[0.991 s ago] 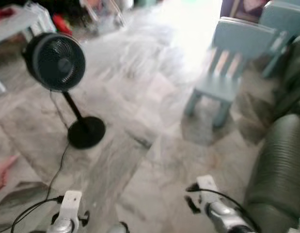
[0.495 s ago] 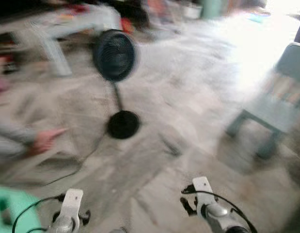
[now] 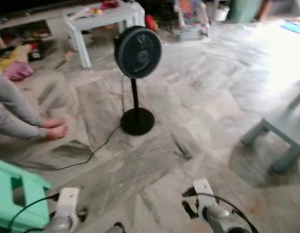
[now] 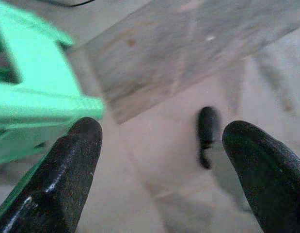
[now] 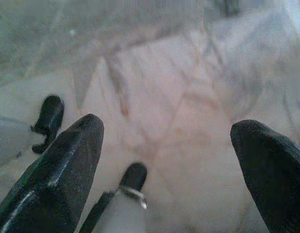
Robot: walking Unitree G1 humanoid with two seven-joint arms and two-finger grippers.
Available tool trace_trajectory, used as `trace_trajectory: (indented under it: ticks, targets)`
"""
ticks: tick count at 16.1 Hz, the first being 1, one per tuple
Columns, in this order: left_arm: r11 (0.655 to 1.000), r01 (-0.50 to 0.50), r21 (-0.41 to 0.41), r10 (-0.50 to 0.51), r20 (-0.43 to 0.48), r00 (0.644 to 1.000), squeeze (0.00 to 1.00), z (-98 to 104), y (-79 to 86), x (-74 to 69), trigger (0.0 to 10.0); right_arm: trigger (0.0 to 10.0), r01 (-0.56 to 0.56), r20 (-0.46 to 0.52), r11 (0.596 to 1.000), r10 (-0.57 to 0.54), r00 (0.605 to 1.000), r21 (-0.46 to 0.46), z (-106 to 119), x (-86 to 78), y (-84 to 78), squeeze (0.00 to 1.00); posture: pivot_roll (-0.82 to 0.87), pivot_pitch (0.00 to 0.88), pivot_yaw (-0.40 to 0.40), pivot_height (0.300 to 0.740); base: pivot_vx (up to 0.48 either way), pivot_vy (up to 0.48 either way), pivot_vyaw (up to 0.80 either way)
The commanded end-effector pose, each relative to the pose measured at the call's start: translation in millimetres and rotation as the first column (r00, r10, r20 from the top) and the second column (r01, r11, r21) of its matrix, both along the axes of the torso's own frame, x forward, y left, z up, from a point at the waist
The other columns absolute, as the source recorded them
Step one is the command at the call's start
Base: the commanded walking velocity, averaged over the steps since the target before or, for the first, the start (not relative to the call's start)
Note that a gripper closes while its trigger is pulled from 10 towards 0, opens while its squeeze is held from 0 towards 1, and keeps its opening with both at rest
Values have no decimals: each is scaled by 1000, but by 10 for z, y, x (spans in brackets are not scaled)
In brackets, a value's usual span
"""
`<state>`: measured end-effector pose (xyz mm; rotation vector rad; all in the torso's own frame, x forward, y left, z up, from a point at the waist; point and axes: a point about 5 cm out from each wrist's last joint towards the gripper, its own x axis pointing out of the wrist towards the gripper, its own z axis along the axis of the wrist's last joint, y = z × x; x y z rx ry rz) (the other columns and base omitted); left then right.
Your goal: Move the pillow to the sofa
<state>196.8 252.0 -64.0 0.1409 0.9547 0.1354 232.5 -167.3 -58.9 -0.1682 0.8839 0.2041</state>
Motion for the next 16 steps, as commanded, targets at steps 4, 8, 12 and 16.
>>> trace_trajectory:
  ticks: [4,8,12,16]
  targets:
    - [1000,9,7,-8,-55,998,0,-79,-6,-145,10000,10000,-16,-16,1000,16,1000,-17,-21,-39,-40,0,21,93,-18,740,0,0,800]
    - [999,28,25,-26,-72,997,0,-94,-5,-174,10000,10000,-55,-30,998,54,998,-29,-46,-77,-19,0,8,103,-16,740,0,0,800]
    - [998,47,37,-44,-77,996,0,-85,-1,-158,10000,10000,-72,-48,997,70,996,-40,-75,-124,-17,0,6,100,-7,740,0,0,800]
    - [998,47,45,-44,-78,996,0,-74,14,-145,10000,10000,-81,-48,996,79,996,-41,-74,-118,0,0,12,96,-5,740,0,0,800]
